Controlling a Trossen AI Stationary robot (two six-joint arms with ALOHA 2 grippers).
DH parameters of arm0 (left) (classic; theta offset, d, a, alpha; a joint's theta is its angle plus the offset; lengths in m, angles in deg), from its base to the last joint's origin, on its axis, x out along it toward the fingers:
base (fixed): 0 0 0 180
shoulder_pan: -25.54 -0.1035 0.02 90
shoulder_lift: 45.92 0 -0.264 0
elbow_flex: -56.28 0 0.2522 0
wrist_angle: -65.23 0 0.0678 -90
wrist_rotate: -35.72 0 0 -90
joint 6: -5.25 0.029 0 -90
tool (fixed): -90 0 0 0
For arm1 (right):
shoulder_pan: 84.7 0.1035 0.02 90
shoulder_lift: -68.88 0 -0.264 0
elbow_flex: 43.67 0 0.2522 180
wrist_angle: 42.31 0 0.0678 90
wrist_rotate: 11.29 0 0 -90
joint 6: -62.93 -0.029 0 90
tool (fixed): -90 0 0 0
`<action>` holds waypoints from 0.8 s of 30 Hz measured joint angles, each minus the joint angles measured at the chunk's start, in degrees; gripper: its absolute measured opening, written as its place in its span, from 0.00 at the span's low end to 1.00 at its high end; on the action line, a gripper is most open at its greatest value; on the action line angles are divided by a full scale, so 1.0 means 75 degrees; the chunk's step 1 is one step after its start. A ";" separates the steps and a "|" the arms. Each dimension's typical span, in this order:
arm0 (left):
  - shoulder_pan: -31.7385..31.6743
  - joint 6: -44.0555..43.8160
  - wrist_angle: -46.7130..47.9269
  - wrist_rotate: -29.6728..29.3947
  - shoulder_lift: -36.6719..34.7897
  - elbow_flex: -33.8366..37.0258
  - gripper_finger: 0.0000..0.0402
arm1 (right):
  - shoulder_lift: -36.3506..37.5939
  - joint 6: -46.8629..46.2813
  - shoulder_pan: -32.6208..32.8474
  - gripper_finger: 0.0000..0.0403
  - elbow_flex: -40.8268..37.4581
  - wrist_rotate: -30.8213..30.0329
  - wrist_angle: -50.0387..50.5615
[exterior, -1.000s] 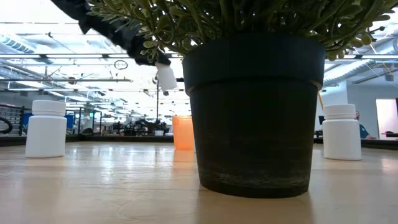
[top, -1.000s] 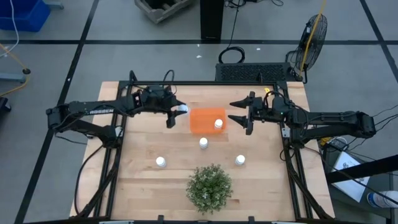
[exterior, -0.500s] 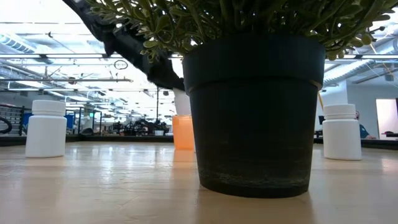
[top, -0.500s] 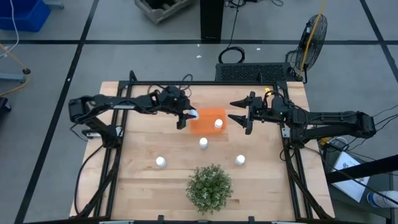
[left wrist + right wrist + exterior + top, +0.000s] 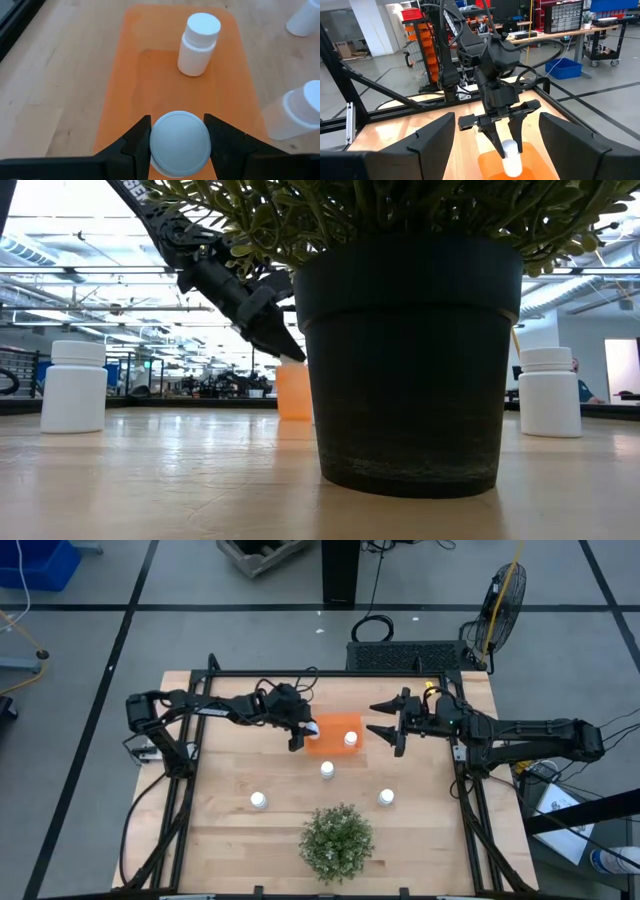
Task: Pick and place pill bottles into a basket
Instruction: Put the white pill bottle into the orange bin
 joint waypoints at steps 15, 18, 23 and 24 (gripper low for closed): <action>-0.0036 -0.0143 0.0680 -0.0076 -0.0020 0.0000 0.40 | 0.0000 -0.0012 0.0000 0.69 0.0000 0.0001 0.0027; -0.0036 -0.0153 0.0756 -0.0073 -0.0020 0.0000 0.40 | 0.0000 -0.0016 0.0000 0.69 0.0000 0.0001 0.0027; -0.0036 -0.0423 0.0810 -0.0076 -0.0020 0.0000 0.40 | 0.0000 -0.0006 0.0000 0.69 0.0000 0.0001 0.0027; -0.0036 -0.0460 0.0809 -0.0076 -0.0020 0.0000 0.39 | 0.0000 -0.0006 0.0000 0.69 0.0000 0.0002 0.0027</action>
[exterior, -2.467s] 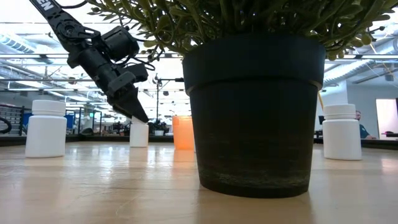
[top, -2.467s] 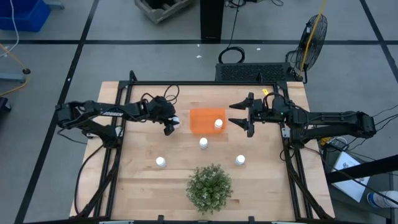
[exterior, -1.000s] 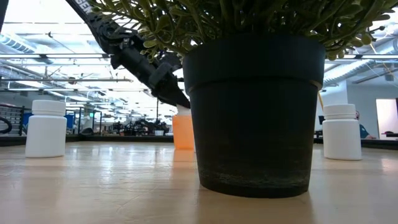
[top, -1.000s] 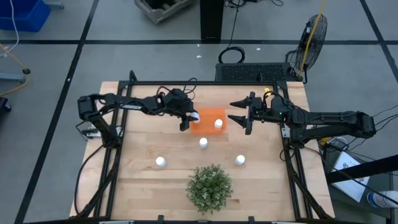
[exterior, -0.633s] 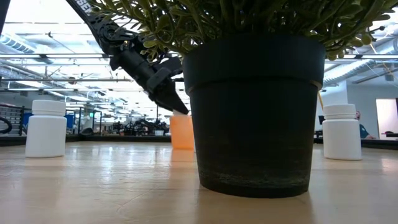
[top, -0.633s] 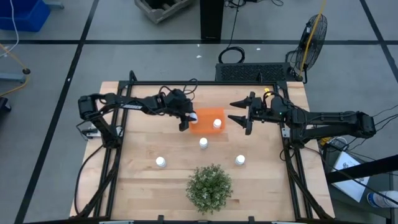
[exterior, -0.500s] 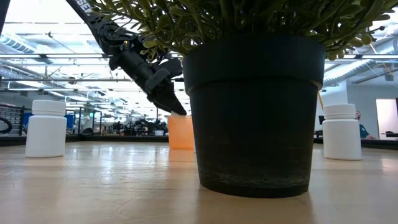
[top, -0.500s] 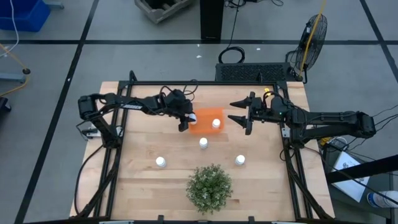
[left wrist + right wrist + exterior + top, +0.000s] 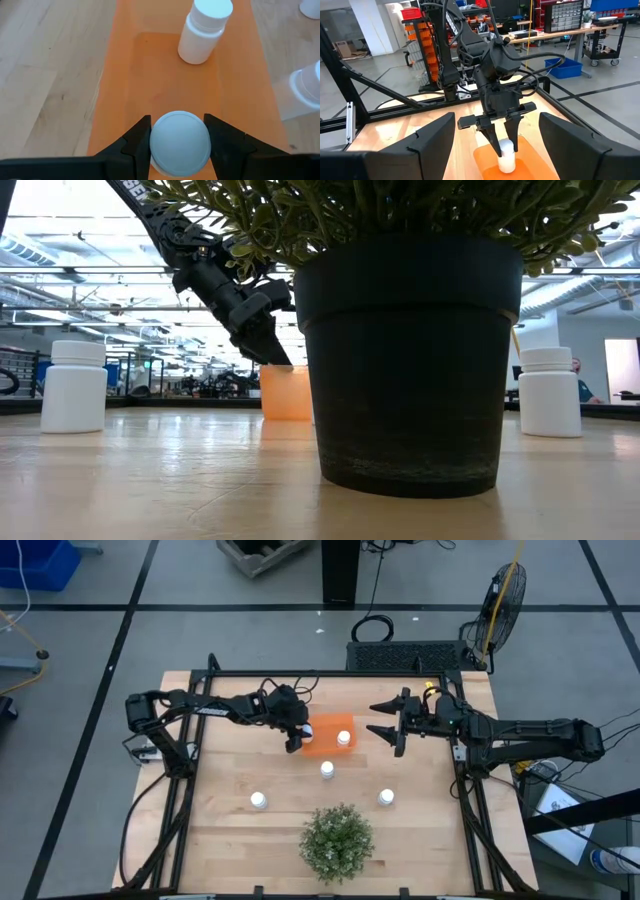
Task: Pick and place pill bottles into a basket
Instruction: Put the white pill bottle into the orange bin
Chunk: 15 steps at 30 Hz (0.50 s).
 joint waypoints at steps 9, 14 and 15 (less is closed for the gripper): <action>0.0110 -0.0043 -0.0159 -0.0001 0.0000 0.0000 0.72 | 0.0000 0.0003 0.0000 0.69 0.0000 0.0002 0.0008; 0.0285 -0.0107 -0.0763 -0.0003 -0.0073 0.0000 0.92 | 0.0000 0.0003 0.0000 0.69 0.0000 0.0026 0.0038; 0.0314 -0.0156 -0.0879 -0.0011 -0.0124 0.0000 0.95 | 0.0000 0.0006 0.0000 0.69 0.0000 0.0026 0.0044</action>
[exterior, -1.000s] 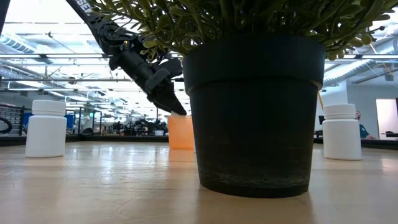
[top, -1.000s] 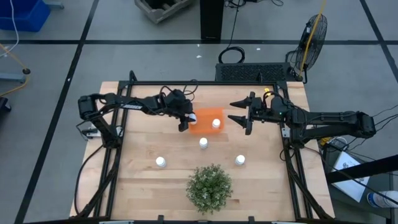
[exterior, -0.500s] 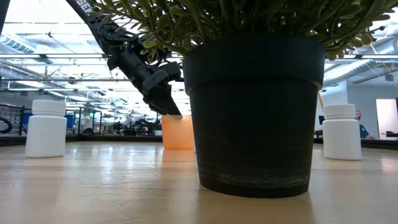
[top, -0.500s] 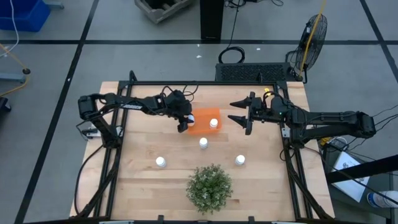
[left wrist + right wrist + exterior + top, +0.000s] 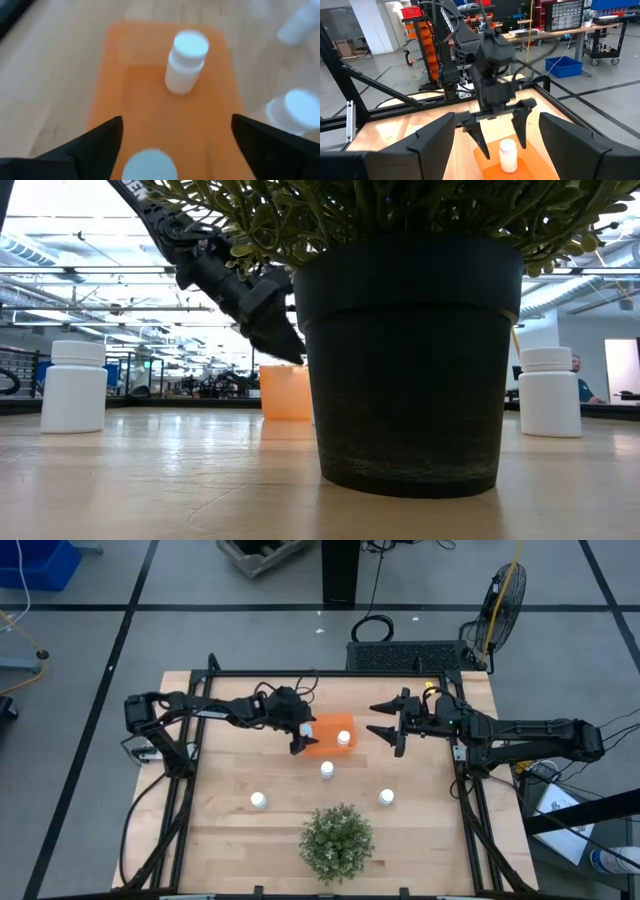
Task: Pick and place pill bottles into a basket
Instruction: Put the white pill bottle into the orange bin
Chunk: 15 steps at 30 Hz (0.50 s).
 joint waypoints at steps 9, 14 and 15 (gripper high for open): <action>0.0514 -0.0422 0.0563 0.0405 -0.1827 0.0000 0.92 | 0.0000 0.0000 0.0003 0.69 0.0002 0.0007 0.0075; 0.1796 -0.0390 0.2442 0.0322 -0.3214 -0.0001 0.87 | 0.0003 0.0128 0.0003 0.69 0.0003 0.0020 0.0157; 0.2108 -0.0312 0.2840 0.0062 -0.3461 -0.0003 0.86 | 0.0003 0.0169 0.0003 0.69 0.0003 0.0023 0.0160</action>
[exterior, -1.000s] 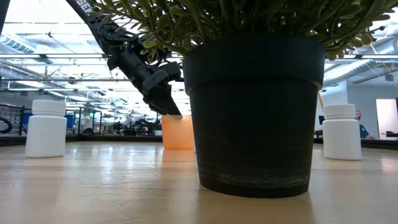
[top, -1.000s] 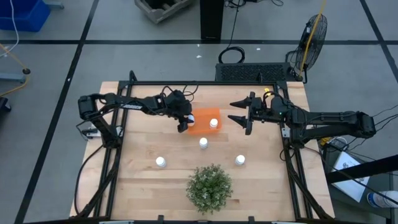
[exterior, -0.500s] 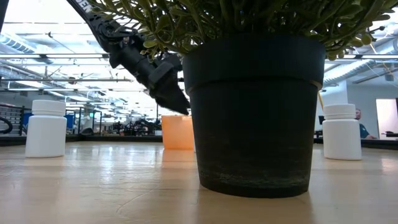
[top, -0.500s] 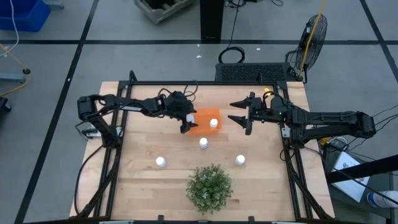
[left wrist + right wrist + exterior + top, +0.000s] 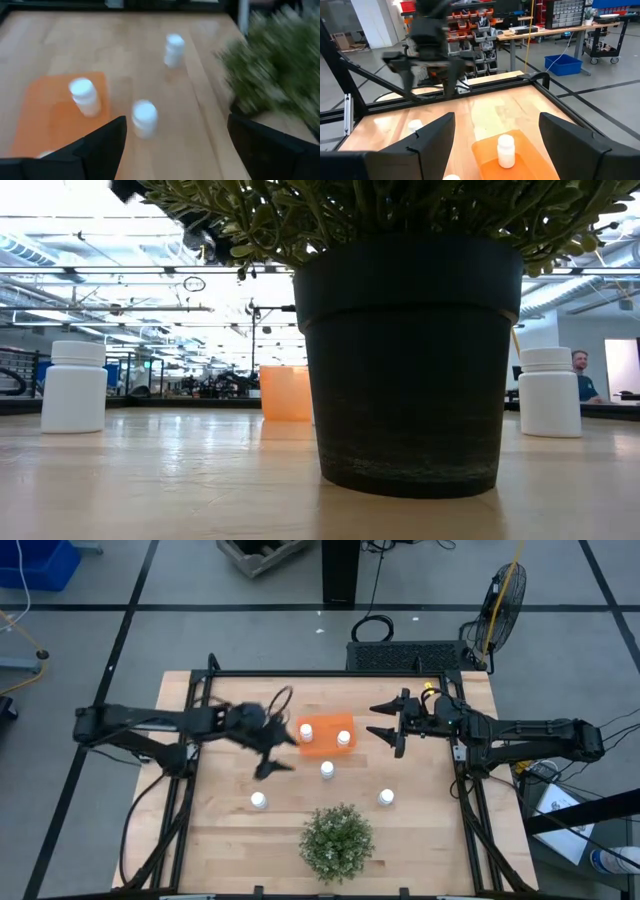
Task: Pick and place pill bottles into a basket
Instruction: Put the white pill bottle into the orange bin
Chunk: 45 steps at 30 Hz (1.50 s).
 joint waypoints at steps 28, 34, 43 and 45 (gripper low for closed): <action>0.3692 -0.3691 0.4367 -0.2440 0.0640 0.0006 0.73 | 0.0000 0.0032 0.0000 0.69 0.0000 0.0015 0.0027; 0.3692 -0.3647 0.4393 -0.2443 0.1321 0.0006 0.74 | 0.0000 0.0031 0.0000 0.69 0.0000 0.0015 0.0052; 0.3687 -0.3490 0.4233 -0.2251 0.1999 0.0006 0.74 | 0.0000 0.0027 0.0001 0.69 0.0000 0.0018 0.0054; 0.3687 -0.3412 0.4031 -0.2251 0.2004 0.0007 0.74 | 0.0000 -0.0011 0.0000 0.69 0.0000 0.0018 0.0053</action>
